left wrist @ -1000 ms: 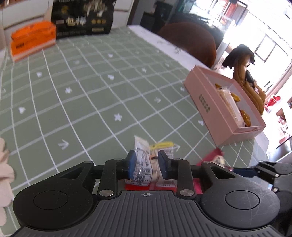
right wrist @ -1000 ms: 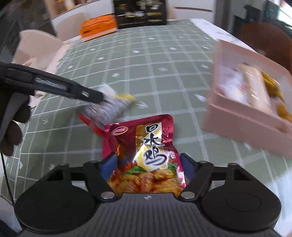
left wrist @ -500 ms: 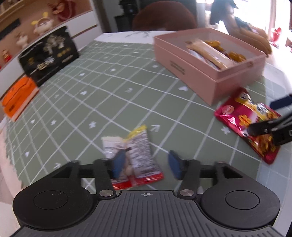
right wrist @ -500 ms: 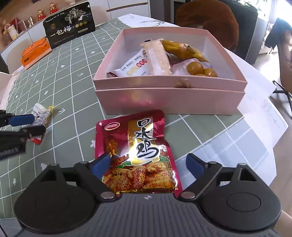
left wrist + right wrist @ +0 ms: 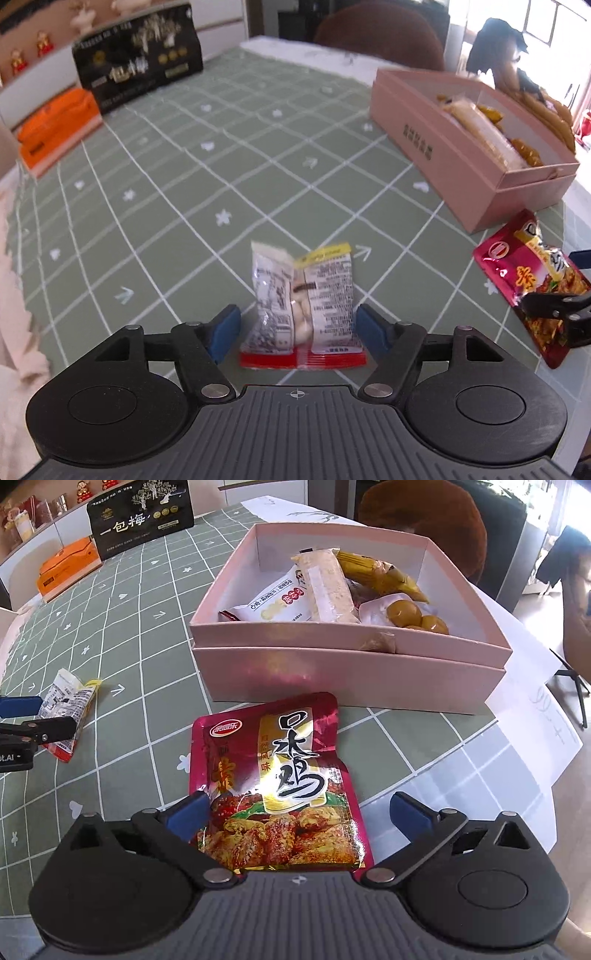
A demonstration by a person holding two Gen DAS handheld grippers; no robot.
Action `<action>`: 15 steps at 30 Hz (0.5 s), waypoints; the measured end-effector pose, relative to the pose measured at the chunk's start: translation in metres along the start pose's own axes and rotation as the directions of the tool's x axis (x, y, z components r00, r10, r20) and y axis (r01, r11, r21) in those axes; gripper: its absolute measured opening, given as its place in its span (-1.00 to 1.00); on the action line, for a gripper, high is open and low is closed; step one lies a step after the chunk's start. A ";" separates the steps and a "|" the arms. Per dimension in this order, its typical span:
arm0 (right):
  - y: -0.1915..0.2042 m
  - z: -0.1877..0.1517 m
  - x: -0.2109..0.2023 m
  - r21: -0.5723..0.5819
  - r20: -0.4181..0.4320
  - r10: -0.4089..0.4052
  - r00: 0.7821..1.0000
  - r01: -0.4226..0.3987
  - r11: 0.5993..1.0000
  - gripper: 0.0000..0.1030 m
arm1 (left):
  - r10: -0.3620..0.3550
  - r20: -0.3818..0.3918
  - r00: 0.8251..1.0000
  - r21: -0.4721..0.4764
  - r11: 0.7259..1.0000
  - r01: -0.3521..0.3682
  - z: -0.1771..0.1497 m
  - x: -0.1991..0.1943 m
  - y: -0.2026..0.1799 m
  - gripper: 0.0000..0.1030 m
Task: Organize snacks
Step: 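Lift the white packets with the left tool while the right tool brings the red bag alongside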
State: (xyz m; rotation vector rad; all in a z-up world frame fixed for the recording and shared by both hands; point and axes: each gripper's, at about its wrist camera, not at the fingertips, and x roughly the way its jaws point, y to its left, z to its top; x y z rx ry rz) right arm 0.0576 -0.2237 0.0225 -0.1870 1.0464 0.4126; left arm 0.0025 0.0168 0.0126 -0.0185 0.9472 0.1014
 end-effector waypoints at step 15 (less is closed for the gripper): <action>0.012 -0.004 0.008 -0.023 0.133 -0.002 0.991 0.005 1.000 1.00 | -0.164 -0.016 0.986 -0.012 0.986 0.164 -0.021 -0.027 -0.007 0.14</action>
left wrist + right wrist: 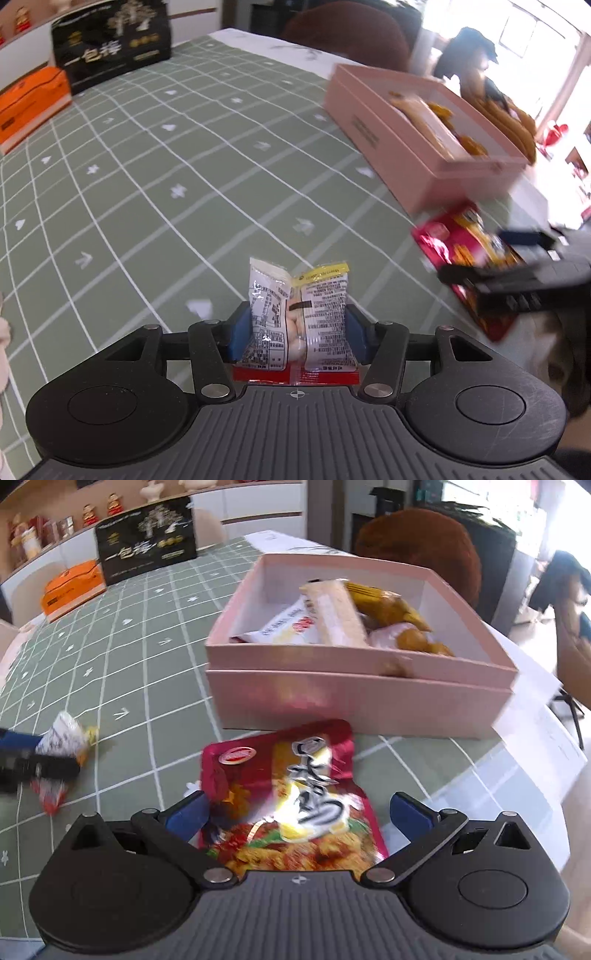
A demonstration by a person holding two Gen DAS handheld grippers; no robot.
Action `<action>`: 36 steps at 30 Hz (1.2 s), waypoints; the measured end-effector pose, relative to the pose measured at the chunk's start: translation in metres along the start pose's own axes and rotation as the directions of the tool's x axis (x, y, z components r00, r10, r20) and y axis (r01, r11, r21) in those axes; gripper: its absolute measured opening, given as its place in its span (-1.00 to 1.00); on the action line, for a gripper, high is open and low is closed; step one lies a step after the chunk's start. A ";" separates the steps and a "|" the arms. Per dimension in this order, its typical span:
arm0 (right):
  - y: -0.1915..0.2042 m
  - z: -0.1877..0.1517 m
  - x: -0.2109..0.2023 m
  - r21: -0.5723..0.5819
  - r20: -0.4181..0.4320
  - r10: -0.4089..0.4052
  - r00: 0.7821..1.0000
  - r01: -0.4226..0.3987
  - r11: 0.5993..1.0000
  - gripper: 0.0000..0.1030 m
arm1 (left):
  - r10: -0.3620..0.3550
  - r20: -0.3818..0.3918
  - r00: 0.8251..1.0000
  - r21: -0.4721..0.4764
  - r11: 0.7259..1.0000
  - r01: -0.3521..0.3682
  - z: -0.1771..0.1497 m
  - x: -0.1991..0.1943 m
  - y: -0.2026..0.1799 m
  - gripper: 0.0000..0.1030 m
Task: Organize snacks
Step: 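Lift the white packets with the left tool while the right tool brings the red bag alongside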
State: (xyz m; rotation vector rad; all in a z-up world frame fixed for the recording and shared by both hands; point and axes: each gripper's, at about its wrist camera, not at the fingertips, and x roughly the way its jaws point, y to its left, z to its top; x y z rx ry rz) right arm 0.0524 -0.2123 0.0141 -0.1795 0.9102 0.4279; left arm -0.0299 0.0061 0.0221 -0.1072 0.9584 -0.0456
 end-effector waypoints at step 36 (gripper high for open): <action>-0.006 -0.013 -0.041 0.024 -0.071 0.044 0.996 -0.043 0.999 0.04 | 0.015 -0.011 1.000 0.016 1.000 -0.015 -0.007 -0.003 -0.018 0.15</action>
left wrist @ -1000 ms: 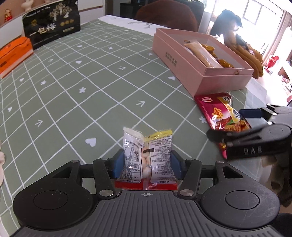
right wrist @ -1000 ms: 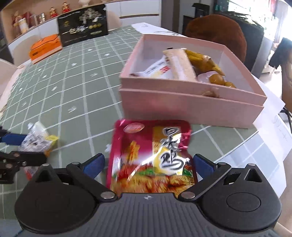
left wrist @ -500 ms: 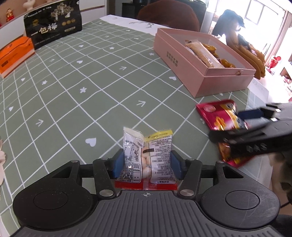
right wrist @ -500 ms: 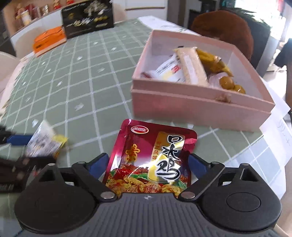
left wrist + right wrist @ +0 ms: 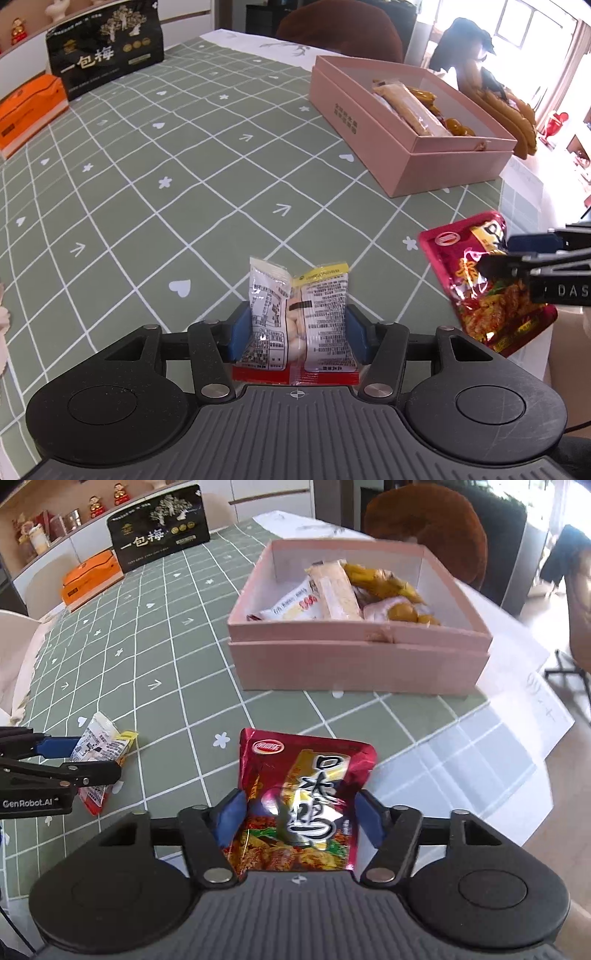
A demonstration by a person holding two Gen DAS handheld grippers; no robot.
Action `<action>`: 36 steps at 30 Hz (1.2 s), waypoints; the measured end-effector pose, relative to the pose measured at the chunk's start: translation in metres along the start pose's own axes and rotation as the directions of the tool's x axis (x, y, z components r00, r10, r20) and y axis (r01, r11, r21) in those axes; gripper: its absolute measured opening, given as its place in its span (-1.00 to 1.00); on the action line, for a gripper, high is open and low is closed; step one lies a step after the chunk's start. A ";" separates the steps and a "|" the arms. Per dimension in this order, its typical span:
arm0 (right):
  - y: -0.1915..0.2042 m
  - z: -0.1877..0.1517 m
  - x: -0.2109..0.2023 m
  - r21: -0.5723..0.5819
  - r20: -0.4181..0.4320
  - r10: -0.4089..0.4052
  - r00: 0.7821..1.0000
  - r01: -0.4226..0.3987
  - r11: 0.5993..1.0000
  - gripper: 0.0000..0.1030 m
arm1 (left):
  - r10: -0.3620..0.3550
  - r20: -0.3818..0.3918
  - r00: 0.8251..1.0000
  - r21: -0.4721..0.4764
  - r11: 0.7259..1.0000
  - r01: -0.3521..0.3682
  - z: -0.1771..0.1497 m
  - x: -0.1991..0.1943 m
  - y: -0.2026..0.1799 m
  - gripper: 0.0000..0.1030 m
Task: Organize snacks
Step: 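Lift the white packets with the left tool while the right tool brings the red bag alongside, then carry the white packets and red bag over the pink box and release both inside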
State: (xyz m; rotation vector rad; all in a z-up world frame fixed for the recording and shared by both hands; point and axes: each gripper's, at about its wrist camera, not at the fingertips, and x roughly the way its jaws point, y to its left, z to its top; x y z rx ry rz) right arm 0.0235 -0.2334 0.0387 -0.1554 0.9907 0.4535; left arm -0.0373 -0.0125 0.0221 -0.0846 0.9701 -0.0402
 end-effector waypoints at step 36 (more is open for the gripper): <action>-0.011 0.015 -0.034 0.243 0.054 0.349 0.936 -0.351 0.904 0.16 | -0.352 -0.047 0.935 0.037 0.935 0.354 0.000 0.010 -0.044 0.11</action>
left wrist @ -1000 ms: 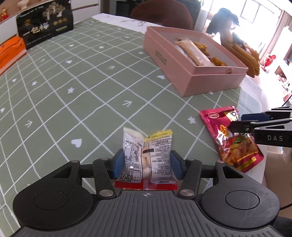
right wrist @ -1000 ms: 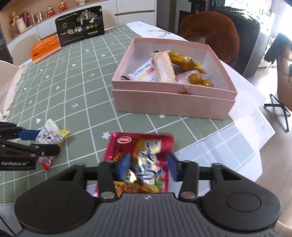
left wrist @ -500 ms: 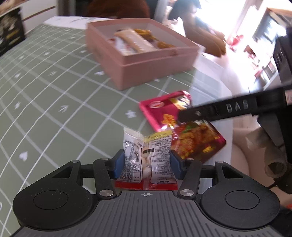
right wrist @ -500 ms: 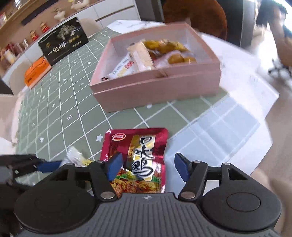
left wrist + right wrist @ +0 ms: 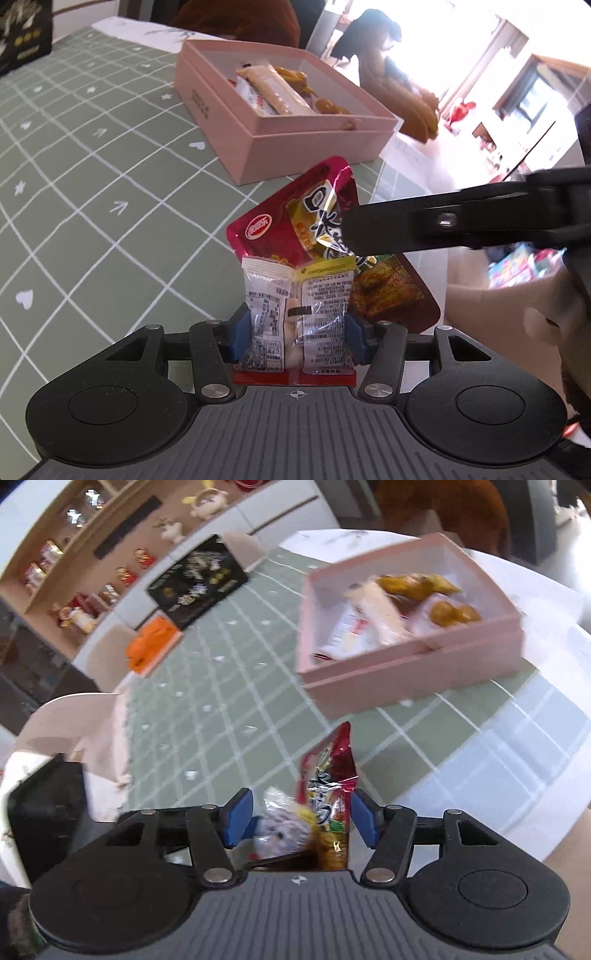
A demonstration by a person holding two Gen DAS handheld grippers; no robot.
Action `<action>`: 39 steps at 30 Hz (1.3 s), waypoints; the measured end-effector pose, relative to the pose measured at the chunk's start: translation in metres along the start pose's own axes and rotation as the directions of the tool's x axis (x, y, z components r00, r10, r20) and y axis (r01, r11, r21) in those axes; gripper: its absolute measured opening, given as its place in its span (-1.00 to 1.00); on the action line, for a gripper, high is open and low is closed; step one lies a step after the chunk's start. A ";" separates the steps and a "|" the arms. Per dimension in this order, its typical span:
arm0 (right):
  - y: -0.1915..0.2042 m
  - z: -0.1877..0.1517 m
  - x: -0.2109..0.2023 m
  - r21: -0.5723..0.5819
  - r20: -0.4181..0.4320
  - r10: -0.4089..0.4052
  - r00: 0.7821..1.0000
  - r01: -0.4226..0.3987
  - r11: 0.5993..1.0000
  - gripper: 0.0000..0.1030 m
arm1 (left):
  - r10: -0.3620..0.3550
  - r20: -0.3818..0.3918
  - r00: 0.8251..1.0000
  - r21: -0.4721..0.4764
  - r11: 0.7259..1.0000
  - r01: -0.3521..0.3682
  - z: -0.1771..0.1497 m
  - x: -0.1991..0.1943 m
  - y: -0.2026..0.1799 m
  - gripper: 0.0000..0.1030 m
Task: Organize snacks
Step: 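Carry the white packets and red bag over the pink box and release both inside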
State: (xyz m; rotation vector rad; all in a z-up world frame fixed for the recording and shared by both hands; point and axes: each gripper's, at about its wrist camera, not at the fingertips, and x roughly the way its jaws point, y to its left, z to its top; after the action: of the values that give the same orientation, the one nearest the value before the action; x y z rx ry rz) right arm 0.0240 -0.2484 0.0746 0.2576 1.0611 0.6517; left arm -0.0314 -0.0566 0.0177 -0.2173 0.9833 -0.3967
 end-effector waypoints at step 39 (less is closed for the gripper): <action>-0.022 0.084 -0.093 0.042 0.154 -0.008 0.988 0.001 0.999 -0.62 | -0.028 0.339 0.940 0.057 0.998 0.009 0.152 -0.110 -0.023 0.08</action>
State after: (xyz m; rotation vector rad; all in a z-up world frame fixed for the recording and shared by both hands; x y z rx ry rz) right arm 0.0749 -0.3130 0.1716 0.3367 0.9269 0.5962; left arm 0.0376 -0.0313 0.1923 -0.2368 0.6296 -0.3877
